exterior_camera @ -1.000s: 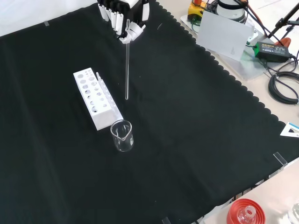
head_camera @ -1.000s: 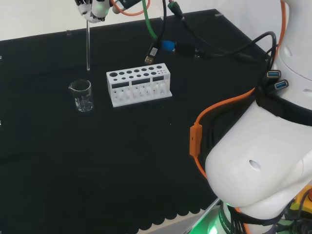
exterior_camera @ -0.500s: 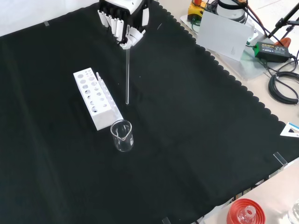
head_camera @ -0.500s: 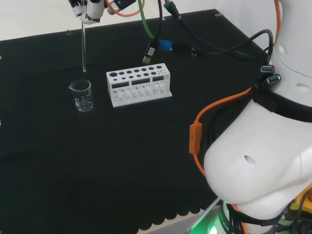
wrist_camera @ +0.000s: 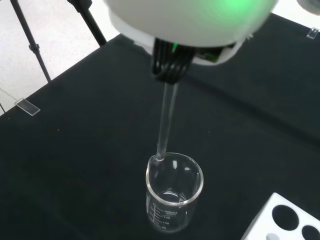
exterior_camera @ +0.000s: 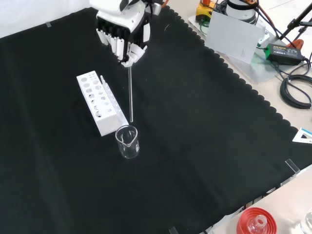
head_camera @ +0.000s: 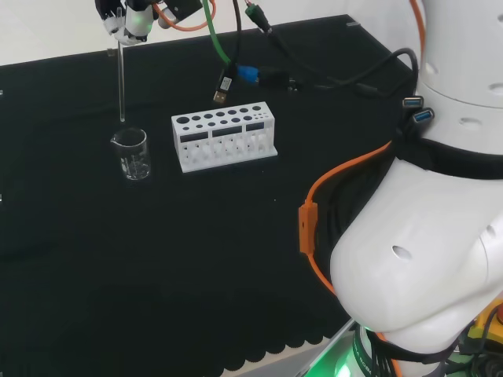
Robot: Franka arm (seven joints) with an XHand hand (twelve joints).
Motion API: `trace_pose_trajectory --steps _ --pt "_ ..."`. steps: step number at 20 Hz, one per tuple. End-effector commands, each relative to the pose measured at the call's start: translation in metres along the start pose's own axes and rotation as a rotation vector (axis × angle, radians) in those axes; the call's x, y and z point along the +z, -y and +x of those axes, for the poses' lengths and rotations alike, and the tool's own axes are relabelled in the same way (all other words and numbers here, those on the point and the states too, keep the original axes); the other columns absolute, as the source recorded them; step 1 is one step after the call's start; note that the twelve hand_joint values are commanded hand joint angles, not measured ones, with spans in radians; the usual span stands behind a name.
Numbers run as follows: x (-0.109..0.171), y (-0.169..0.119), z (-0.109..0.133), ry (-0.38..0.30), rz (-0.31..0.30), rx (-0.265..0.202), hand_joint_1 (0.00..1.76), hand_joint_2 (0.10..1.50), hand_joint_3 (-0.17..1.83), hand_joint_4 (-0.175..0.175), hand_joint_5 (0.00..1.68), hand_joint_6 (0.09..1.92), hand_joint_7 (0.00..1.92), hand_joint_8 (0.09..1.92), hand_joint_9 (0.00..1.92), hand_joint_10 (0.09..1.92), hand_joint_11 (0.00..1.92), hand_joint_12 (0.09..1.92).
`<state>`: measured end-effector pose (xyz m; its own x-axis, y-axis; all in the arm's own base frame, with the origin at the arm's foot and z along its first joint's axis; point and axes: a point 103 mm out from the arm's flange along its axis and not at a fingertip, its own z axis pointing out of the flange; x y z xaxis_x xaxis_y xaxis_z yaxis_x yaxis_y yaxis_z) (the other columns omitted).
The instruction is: Stir in the beaker to the left of the white test tube rack with the glass rod.
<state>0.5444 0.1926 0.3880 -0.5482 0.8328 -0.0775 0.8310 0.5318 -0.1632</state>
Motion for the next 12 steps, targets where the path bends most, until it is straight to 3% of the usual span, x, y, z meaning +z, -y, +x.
trace_pose_trajectory --steps 1,12 --pt "0.012 -0.013 -0.003 -0.008 0.019 -0.015 1.33 0.53 0.88 -0.175 1.19 0.71 1.43 0.70 1.79 0.41 1.66 0.66" --pt "0.037 -0.028 -0.024 -0.027 0.046 -0.010 1.33 0.53 0.88 -0.175 1.19 0.71 1.43 0.70 1.79 0.41 1.66 0.67"
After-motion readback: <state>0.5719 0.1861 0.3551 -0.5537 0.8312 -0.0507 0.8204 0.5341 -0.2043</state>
